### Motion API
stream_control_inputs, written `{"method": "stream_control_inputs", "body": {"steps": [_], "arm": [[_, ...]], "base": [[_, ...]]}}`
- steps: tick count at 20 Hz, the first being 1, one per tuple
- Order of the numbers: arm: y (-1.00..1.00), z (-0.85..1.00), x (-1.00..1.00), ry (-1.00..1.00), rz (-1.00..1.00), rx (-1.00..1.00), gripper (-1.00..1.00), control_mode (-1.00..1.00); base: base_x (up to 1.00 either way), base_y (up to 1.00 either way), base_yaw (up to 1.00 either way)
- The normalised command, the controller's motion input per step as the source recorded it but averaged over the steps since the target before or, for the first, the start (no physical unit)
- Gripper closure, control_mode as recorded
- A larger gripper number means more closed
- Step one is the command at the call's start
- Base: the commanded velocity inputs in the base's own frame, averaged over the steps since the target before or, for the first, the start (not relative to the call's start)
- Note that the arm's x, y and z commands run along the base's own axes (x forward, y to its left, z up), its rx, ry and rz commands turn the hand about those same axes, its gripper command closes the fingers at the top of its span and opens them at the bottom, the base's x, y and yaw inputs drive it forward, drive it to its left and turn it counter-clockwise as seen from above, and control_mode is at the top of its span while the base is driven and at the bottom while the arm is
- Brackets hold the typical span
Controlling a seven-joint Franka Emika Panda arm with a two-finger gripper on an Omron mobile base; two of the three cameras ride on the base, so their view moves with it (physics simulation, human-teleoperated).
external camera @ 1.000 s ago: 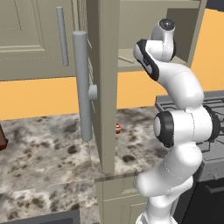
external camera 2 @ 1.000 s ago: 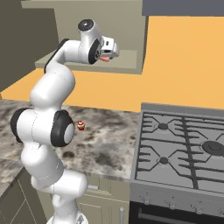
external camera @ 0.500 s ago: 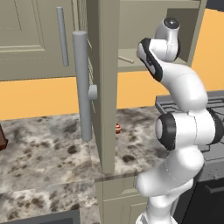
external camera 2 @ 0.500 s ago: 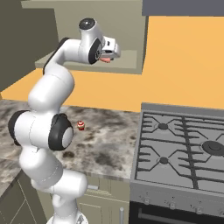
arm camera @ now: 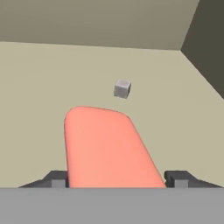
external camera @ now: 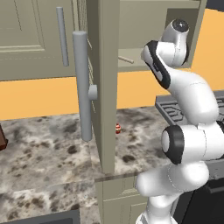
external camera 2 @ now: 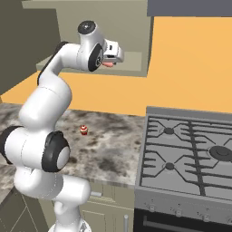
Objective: Pick the dish brush and bar soap from the cabinet and place them on the counter.
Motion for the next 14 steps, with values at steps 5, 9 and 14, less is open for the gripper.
{"method": "stream_control_inputs", "body": {"steps": [5,9,14], "arm": [[-0.01,0.0,-0.49,-0.06,0.0,0.0,1.0,-1.0],[0.0,-0.01,-0.53,-0.05,0.0,0.0,1.0,-1.0],[0.0,-0.06,-0.53,-0.04,0.0,0.0,1.0,-1.0]], "base": [[0.0,0.0,0.0],[0.0,0.0,0.0],[0.0,0.0,0.0]]}}
